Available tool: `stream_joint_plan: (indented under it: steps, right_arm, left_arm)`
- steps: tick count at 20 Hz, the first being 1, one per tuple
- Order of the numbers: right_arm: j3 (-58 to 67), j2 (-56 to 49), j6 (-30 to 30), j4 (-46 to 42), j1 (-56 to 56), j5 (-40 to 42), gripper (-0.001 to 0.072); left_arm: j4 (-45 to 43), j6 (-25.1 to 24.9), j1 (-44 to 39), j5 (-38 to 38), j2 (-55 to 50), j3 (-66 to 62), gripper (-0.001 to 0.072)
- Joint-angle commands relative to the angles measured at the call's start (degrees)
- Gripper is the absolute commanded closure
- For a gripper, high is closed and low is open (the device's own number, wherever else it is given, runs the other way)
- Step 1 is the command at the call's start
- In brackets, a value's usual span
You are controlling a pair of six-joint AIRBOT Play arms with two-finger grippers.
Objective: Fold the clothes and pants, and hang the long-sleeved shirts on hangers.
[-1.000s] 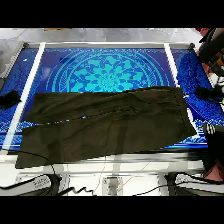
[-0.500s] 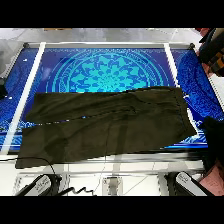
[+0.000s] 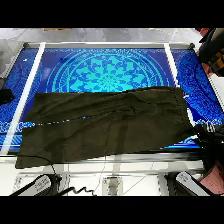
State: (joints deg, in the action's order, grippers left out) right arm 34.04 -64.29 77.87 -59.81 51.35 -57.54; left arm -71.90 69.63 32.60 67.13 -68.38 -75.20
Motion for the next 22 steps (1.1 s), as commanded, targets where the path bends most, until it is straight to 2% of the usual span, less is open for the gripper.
stream_joint_plan:
  steps: [1,3,5,7,9,10,16,18,22]
  right_arm:
    - [-1.4,-3.4,-5.7,8.1,0.1,7.5,0.0272]
    - [-1.4,-3.7,-9.5,9.0,0.0,9.3,0.0396]
    - [-1.4,-3.1,-12.6,8.9,0.0,10.8,0.048]
    - [-1.4,-2.3,-14.8,8.7,0.0,11.4,0.0585]
    - [-1.4,-1.5,-14.7,8.6,0.0,11.5,0.0645]
    - [-1.4,-1.4,-14.7,8.5,0.0,11.5,0.0665]
    - [-1.4,-1.4,-14.6,7.5,0.0,10.8,0.0682]
    - [-1.4,-1.4,-14.6,7.5,0.0,10.6,0.0682]
    - [-1.4,-1.4,-14.5,7.5,0.0,10.4,0.0682]
  left_arm:
    - [0.0,0.0,0.0,0.2,-1.6,0.0,0.0155]
    - [-0.3,0.0,0.3,0.3,-2.3,0.1,0.0155]
    - [-2.0,0.0,0.4,1.5,-2.8,0.1,0.0155]
    - [-5.9,0.0,0.5,6.1,-3.4,0.2,0.0157]
    - [-12.0,1.5,1.2,10.5,-3.7,2.5,0.0204]
    - [-12.7,2.4,2.4,12.2,-3.7,4.4,0.0205]
    - [-12.3,3.8,14.1,21.7,-3.7,19.7,0.0182]
    - [-12.3,4.5,18.8,22.3,-3.6,23.2,0.0099]
    - [-12.3,1.4,26.5,21.7,-3.2,27.4,0.0099]
